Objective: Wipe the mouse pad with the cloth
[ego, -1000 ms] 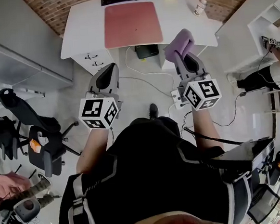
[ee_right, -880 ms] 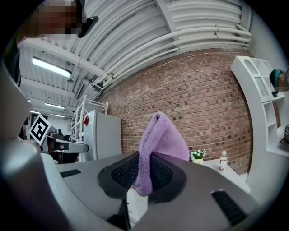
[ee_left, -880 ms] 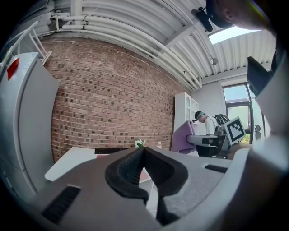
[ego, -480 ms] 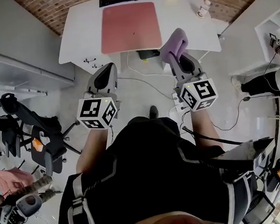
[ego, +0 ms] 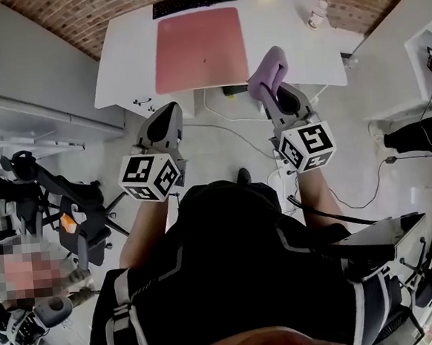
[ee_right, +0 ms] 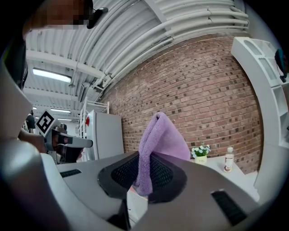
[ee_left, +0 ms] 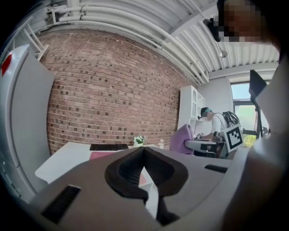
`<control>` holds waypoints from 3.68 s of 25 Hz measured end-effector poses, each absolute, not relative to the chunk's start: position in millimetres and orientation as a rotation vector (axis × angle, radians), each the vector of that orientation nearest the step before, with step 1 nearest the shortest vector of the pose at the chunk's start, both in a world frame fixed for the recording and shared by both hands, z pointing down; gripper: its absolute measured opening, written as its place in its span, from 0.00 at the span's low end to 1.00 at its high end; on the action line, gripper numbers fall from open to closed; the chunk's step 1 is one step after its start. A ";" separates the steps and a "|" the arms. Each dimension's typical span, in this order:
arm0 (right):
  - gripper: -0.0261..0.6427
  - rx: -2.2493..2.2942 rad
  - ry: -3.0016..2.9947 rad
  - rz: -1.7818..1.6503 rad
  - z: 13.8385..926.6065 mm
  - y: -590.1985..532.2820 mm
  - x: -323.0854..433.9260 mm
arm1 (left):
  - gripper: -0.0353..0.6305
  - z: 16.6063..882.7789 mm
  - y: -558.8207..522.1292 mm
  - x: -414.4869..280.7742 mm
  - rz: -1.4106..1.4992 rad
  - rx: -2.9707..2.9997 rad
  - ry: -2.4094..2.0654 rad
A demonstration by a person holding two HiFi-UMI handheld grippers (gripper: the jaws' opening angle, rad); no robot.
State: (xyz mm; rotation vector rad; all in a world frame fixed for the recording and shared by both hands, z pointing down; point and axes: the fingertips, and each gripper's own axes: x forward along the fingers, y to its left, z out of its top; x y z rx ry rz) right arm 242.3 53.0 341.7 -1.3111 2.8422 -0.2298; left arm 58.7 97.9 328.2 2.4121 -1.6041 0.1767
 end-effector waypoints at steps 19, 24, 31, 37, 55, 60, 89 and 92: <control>0.12 -1.424 2.860 -0.255 356.8 -12.4 208.5 | 0.06 349.9 25.9 -0.2 0.153 2.403 -1.605; 0.12 -1.470 2.813 -0.314 366.6 -34.1 204.8 | 0.06 362.2 -1.0 -19.4 0.185 2.387 -1.577; 0.12 -1.597 2.778 -0.347 382.4 -53.3 200.8 | 0.06 366.0 -23.7 -38.3 0.200 2.429 -1.504; 0.12 -1.661 2.769 -0.361 392.4 -62.4 191.6 | 0.06 378.6 -44.5 -50.6 0.224 2.433 -1.460; 0.12 -1.933 2.555 -0.537 414.3 -87.0 196.9 | 0.06 407.9 -81.2 -75.9 0.289 2.517 -1.260; 0.12 -2.000 2.593 -0.548 434.6 -99.6 210.4 | 0.06 421.1 -86.4 -76.2 0.266 2.458 -1.268; 0.12 -2.103 3.227 -0.713 615.6 -108.7 250.0 | 0.06 493.1 -110.8 -72.3 0.441 2.279 -1.336; 0.12 -2.043 3.297 -0.748 628.4 -106.2 237.4 | 0.06 498.1 -108.0 -72.6 0.447 2.281 -1.338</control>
